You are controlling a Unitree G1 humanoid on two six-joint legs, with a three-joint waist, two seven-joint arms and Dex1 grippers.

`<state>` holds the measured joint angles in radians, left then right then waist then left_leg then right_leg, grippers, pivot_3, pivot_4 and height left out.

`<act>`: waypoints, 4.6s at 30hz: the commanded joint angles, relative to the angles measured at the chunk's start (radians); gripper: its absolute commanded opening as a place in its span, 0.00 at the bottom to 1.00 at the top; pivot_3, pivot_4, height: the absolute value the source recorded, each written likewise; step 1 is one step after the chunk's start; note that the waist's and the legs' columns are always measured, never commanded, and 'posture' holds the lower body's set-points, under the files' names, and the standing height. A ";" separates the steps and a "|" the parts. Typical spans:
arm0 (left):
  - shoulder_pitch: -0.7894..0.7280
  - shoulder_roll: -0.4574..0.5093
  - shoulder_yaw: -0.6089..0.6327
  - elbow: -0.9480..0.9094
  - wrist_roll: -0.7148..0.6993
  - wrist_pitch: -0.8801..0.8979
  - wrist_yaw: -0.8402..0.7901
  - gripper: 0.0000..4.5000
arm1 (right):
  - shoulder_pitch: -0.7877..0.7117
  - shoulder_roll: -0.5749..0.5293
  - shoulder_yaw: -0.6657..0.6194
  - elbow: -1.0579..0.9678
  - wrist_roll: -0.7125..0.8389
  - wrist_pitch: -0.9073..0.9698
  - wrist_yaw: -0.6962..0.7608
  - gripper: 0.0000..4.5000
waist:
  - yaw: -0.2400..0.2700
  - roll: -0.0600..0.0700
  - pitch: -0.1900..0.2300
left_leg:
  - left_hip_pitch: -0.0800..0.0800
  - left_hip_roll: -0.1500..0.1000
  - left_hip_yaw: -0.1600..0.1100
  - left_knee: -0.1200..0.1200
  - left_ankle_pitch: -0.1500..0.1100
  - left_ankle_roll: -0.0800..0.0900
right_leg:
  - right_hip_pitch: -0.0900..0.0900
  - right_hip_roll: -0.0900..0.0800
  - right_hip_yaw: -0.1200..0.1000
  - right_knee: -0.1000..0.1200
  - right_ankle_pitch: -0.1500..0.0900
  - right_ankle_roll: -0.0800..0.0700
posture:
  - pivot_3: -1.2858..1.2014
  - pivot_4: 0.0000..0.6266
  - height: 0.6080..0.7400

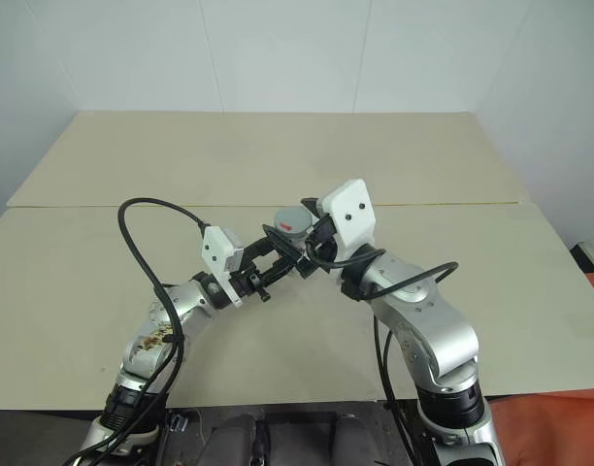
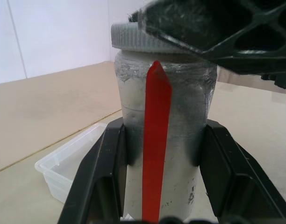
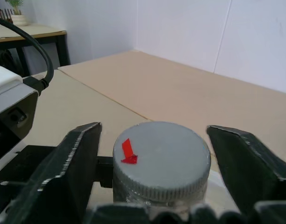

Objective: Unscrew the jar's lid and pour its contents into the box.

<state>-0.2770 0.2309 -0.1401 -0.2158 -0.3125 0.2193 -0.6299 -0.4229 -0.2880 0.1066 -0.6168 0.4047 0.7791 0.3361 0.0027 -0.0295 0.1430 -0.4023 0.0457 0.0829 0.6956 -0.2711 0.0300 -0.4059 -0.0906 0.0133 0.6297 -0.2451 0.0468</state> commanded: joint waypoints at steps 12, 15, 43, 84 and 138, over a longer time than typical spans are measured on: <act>-0.011 0.007 0.006 -0.029 -0.040 -0.032 -0.058 0.41 | 0.002 -0.024 0.003 -0.017 -0.007 -0.029 0.025 0.62 | -0.003 0.000 0.000 | 0.000 0.000 0.000 0.000 0.000 0.000 | 0.000 0.000 0.000 0.000 0.000 0.000 | 0.52 0.24 1.00; -0.002 0.027 0.019 -0.034 -0.093 -0.021 -0.120 0.41 | 0.003 -0.039 -0.013 -0.015 0.019 -0.022 0.055 0.62 | -0.004 0.000 0.000 | 0.000 0.000 0.000 0.000 0.000 0.000 | 0.000 0.000 0.000 0.000 0.000 0.000 | 0.52 0.24 1.00; -0.053 0.178 0.075 0.041 -0.297 0.044 -0.537 0.41 | 0.013 -0.304 -0.059 0.085 0.246 -0.141 0.501 0.62 | -0.008 0.000 0.000 | 0.000 0.000 0.000 0.000 0.000 0.000 | 0.000 0.000 0.000 -0.001 0.000 0.000 | 0.52 0.24 1.00; -0.021 0.114 0.080 0.026 -0.134 -0.125 -0.339 0.41 | 0.121 -0.206 -0.116 -0.033 0.188 -0.246 0.289 1.00 | 0.005 0.000 0.000 | 0.000 0.001 0.000 0.000 0.000 0.000 | 0.000 0.000 0.000 -0.001 0.000 0.000 | 0.52 0.24 1.00; -0.021 0.201 0.039 0.003 -0.260 -0.045 -0.516 0.41 | 0.072 -0.290 -0.086 0.054 0.247 -0.257 0.461 0.66 | 0.005 0.000 0.000 | 0.000 0.000 0.000 0.000 0.000 0.000 | 0.000 0.000 0.000 -0.001 0.000 0.000 | 0.52 0.24 1.00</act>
<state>-0.2932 0.4247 -0.1177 -0.1552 -0.5183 0.1693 -1.1218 -0.3440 -0.5538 0.0636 -0.5749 0.6459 0.5420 0.7671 0.0081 -0.0293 0.1433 -0.4026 0.0461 0.0830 0.6953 -0.2714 0.0304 -0.4058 -0.0904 0.0132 0.6284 -0.2453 0.0466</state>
